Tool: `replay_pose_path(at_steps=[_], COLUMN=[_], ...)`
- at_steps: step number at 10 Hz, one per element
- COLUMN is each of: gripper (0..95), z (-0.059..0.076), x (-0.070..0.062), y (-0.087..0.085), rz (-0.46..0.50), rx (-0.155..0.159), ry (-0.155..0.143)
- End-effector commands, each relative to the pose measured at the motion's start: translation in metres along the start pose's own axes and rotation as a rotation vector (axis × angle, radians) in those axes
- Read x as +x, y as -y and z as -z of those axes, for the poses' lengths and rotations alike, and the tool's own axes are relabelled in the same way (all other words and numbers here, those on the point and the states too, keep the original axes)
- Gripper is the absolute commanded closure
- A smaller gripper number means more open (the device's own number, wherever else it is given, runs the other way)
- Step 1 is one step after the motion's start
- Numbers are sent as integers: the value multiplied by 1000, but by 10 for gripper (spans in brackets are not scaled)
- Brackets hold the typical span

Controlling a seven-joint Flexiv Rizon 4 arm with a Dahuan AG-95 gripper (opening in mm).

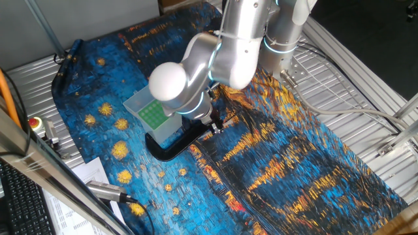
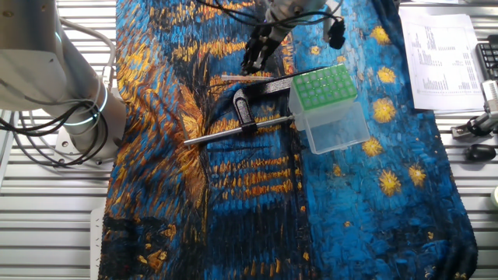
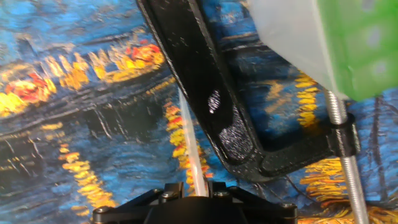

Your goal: Insert a large pipette tip into the holder for large pipette tips

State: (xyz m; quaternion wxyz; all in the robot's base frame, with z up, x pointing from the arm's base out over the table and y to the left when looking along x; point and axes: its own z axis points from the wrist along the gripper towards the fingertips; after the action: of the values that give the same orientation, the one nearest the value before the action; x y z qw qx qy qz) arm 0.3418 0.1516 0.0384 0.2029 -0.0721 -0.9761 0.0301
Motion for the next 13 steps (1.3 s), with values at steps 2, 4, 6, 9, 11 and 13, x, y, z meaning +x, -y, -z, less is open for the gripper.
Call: replay_pose_path(at_steps=[2,4,6,9,11,13], gripper=[760,760,760,760,760,760], z=[-7,-13,-16,-21,-24,-24], x=[9,11,11,13,17,17], y=[0,-1,0,6,4,3], rz=[18,18,24,43,46,48], rx=[-12,-11,-5,-5,-4,-1], ry=[-11,-9,-2,-7,-4,-5])
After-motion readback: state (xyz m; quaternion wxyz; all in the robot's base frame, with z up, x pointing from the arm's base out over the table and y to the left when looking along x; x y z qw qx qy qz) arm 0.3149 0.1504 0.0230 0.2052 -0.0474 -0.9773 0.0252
